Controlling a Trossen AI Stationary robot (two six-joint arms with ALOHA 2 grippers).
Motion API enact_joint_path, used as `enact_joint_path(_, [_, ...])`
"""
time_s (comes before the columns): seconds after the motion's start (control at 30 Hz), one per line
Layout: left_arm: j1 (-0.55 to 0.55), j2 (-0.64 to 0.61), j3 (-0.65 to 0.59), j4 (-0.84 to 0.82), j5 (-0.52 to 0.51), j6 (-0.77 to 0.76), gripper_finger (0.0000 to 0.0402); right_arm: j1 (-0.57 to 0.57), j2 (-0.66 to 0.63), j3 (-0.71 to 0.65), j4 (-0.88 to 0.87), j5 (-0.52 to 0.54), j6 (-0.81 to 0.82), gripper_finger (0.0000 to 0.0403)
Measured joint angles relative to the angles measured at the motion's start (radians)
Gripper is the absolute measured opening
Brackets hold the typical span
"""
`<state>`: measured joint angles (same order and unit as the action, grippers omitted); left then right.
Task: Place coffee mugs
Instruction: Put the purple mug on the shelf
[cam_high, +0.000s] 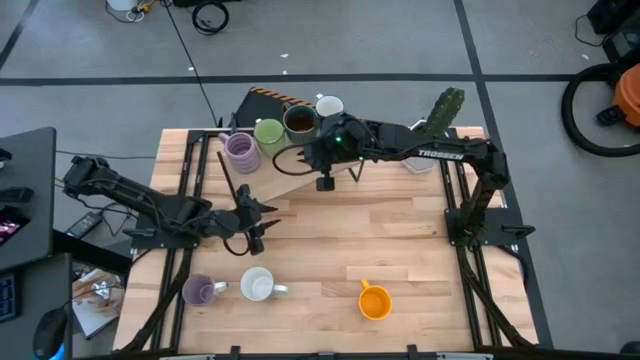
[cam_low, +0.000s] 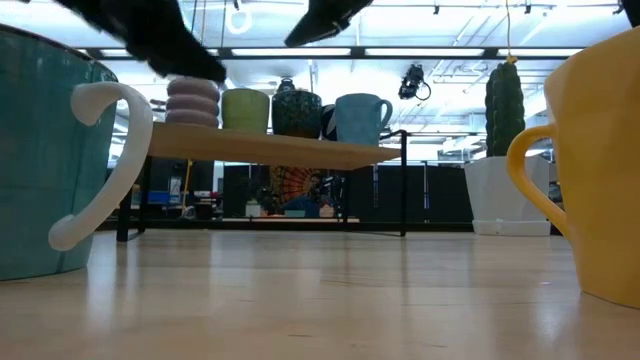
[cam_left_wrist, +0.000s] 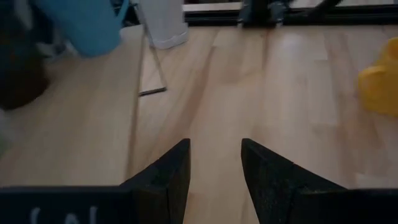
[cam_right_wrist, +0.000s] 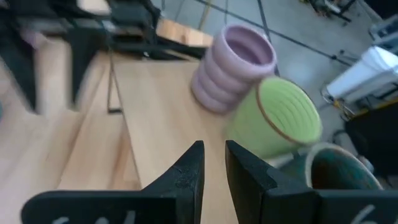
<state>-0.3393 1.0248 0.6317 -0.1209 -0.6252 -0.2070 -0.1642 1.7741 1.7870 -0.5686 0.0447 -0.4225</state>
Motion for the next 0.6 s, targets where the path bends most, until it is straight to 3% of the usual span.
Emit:
enact_joint_path(0.17, [0.0,-0.014,0.135,-0.229,0.016,-0.048,0.0148,0.0,-0.047,-0.001,-0.15,0.07,0.061,0.0068])
enact_joint_path(0.27, [0.0,-0.027,0.195,-0.354,-0.035,-0.07,0.0144,0.002,-0.09,-0.077,-0.17,0.115,0.114,0.0053])
enact_joint_path(0.43, [0.031,-0.073,0.217,-0.44,-0.059,-0.078,0.0142,0.023,-0.235,-0.347,0.031,0.175,0.116,0.0011])
enact_joint_path(0.6, [0.108,-0.097,0.245,-0.478,-0.015,-0.103,0.0142,0.056,-0.374,-0.584,0.23,0.183,0.13,0.0016])
